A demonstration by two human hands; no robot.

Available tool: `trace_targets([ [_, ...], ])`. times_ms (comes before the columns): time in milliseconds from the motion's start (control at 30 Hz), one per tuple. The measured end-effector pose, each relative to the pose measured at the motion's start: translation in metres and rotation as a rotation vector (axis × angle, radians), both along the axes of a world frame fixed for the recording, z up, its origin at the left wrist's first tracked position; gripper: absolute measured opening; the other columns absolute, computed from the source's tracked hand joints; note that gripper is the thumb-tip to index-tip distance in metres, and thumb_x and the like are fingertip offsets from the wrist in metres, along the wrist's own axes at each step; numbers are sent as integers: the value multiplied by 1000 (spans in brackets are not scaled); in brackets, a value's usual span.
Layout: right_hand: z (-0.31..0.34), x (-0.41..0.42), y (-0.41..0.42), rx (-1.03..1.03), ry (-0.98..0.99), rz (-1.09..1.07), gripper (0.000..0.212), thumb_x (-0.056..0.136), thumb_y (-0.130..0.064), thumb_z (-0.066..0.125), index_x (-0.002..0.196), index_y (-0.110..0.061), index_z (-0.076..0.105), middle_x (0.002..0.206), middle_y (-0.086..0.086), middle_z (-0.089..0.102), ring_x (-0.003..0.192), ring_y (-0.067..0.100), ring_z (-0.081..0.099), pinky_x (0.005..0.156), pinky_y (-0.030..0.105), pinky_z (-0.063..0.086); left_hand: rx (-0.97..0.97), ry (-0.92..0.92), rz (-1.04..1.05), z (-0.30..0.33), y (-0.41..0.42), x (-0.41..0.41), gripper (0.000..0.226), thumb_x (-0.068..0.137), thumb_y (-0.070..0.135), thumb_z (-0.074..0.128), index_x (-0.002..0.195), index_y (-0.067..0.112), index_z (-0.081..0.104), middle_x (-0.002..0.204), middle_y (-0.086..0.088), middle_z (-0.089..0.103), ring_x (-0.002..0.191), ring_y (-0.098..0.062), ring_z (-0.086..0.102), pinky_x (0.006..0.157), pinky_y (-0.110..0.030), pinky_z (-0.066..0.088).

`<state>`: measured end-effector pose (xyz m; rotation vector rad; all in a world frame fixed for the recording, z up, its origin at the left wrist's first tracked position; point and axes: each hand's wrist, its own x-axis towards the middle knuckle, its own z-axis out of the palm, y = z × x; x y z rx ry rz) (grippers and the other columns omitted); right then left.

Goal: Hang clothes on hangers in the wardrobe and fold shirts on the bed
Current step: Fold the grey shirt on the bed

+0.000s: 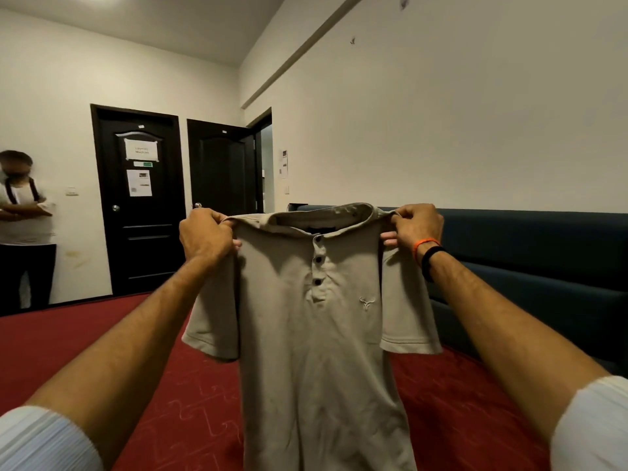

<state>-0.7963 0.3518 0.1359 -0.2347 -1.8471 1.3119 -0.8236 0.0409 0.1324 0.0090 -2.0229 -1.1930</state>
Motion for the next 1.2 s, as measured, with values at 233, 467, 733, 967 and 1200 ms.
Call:
trace_targets([
  [233,-5,-4,4,211,-42,-148,16,93,-12,61,79,-12,70,82,5,67,83,20,63,77,26,50,-90,-48,4,-8,5,-11,11,99,13,53,102,6,62,100,-16,61,99,-31,57,80,-36,43],
  [467,-9,-4,19,292,-72,-140,13,94,-12,61,93,-7,73,86,4,65,84,15,57,78,23,43,-120,-29,-31,-10,14,-17,18,100,13,52,112,1,60,103,-16,60,91,-21,48,77,-31,38],
  [733,-13,-2,25,310,14,-182,11,93,-12,65,94,-6,74,83,0,64,83,13,58,79,22,44,-63,118,37,-10,17,-12,17,94,17,64,104,5,71,103,-13,69,101,-27,61,79,-26,39],
  [967,-17,2,26,158,45,-96,6,92,-11,67,94,-12,73,79,4,70,54,9,69,48,18,55,-68,130,39,-17,17,-7,15,89,20,73,100,10,75,98,-9,73,94,-21,66,76,-25,45],
  [1200,-15,-3,26,172,-90,-109,13,96,-14,62,88,-11,72,89,9,71,76,21,71,72,35,61,-133,0,48,-22,30,-13,18,99,16,55,108,6,67,102,-15,66,92,-27,59,78,-35,44],
])
